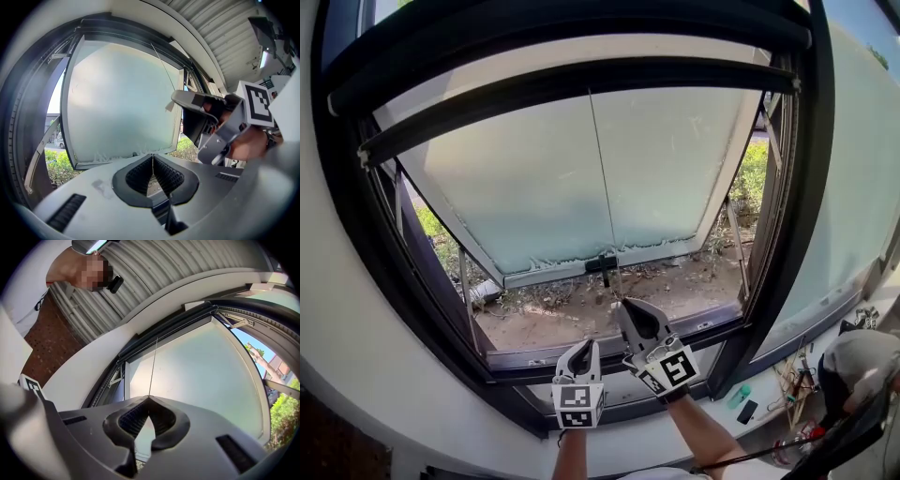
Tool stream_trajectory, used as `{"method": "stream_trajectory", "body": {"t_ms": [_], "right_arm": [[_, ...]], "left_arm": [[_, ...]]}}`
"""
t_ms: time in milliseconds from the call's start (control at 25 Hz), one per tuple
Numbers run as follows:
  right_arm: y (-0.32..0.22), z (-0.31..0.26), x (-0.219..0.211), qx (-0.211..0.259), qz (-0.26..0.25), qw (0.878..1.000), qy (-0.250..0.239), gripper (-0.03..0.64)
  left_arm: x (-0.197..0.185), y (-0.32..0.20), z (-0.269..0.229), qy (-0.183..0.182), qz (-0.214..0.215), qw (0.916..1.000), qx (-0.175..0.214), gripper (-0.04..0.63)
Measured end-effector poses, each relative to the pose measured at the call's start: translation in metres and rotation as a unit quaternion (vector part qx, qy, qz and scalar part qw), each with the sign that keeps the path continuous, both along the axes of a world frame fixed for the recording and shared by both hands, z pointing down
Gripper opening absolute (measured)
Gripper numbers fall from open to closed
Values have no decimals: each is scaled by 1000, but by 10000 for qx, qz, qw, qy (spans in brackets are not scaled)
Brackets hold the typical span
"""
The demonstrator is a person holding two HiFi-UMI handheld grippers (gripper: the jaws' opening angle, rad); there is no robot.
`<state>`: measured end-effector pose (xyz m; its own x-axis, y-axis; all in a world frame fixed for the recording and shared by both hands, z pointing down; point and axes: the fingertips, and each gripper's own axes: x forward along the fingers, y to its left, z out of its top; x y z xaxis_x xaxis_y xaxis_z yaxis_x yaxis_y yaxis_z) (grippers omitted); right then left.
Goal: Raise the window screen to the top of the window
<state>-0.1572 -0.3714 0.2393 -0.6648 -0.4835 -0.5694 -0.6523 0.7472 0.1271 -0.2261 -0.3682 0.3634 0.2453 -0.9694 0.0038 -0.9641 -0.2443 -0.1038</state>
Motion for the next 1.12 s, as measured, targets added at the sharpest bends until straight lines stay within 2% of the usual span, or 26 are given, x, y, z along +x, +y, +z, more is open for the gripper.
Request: {"method": "stream_trajectory", "body": {"t_ms": [240, 400, 480, 560, 680, 720, 760, 840, 920, 1040, 1120], "right_arm": [[4, -54, -3, 425, -131, 9987, -248, 2], [6, -69, -14, 496, -362, 9980, -145, 2], [11, -69, -10, 484, -653, 9954, -498, 2], [18, -67, 3, 336, -1018, 9882, -1091, 2], [25, -54, 30, -339, -1708, 9635, -2035, 2], [24, -44, 36, -570, -1770, 9583, -2172, 2], [21, -30, 37, -782, -1661, 9598, -2125, 2], [11, 12, 27, -1206, -1168, 9745, -1490, 2], [5, 60, 9, -1631, -806, 9823, -435, 2], [8, 111, -5, -1800, -48, 9783, 1021, 2], [10, 129, -5, -1646, 560, 9710, 1643, 2]], "left_arm": [[-3, 3, 6, -40, -1, 9999, -94, 6], [-13, 5, 10, -3, -84, 9999, -123, 6], [-19, 7, 10, 22, -129, 9998, -140, 6], [-23, 8, 11, 39, -160, 9997, -153, 6], [-26, 13, 17, 76, -174, 9996, -207, 6], [-26, 14, 19, 90, -169, 9996, -227, 6], [-27, 14, 21, 99, -160, 9995, -243, 6], [-28, 11, 25, 131, -146, 9995, -256, 6], [-25, 9, 30, 180, -144, 9994, -249, 6], [-19, 9, 40, 274, -172, 9993, -170, 6], [-15, 10, 45, 389, -206, 9990, -89, 6]]}}
